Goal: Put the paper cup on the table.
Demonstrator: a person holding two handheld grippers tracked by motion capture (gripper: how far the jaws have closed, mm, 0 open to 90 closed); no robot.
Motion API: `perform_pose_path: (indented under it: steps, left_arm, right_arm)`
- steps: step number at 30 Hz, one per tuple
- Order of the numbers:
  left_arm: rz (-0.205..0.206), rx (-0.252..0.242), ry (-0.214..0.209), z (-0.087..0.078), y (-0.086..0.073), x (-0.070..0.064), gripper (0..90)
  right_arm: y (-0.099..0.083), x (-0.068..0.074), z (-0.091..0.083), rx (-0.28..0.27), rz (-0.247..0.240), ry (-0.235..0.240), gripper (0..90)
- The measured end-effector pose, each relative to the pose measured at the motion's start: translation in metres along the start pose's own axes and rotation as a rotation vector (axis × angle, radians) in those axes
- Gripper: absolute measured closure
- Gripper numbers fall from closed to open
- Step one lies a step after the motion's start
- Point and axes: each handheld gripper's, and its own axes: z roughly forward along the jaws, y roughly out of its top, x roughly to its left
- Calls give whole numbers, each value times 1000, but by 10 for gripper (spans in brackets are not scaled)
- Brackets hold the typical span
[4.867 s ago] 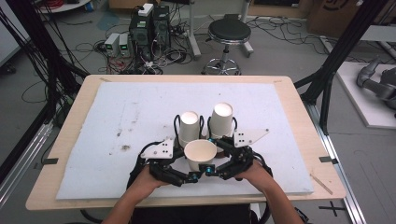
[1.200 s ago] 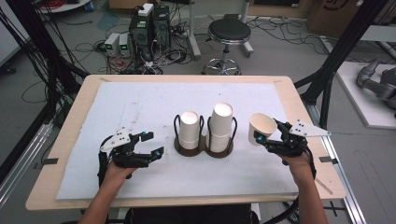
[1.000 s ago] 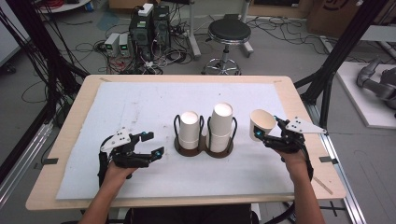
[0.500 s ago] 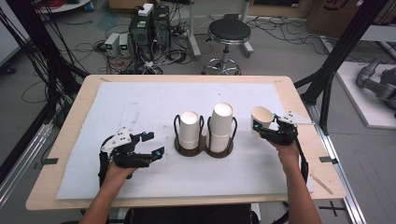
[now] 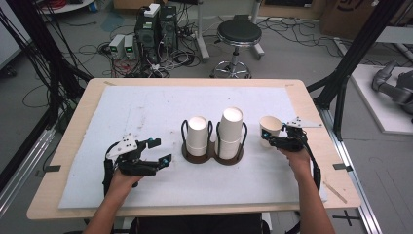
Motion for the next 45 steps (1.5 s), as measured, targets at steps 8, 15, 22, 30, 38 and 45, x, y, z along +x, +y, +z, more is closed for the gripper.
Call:
perform_pose_path:
  steps: [8, 15, 22, 30, 38, 45]
  left_arm:
    - [1, 2, 1, 0, 0, 0, 215]
    - [3, 3, 1, 0, 0, 0, 215]
    - [5, 4, -1, 0, 1, -1, 215]
    - [-2, -7, 8, -2, 1, 2, 215]
    - [-3, -13, 12, -3, 3, 3, 215]
    - [-5, -29, 28, -6, 5, 5, 215]
  right_arm:
    - [-2, 5, 0, 68, 11, 12, 211]
    - [-8, 7, -7, 42, 2, 4, 211]
    - [-16, 1, -24, 34, 25, -10, 211]
    - [-29, 6, -56, 30, 12, -3, 211]
    - [-35, 22, -84, -16, -6, 27, 211]
    - [-32, 35, -92, -98, -27, 77, 211]
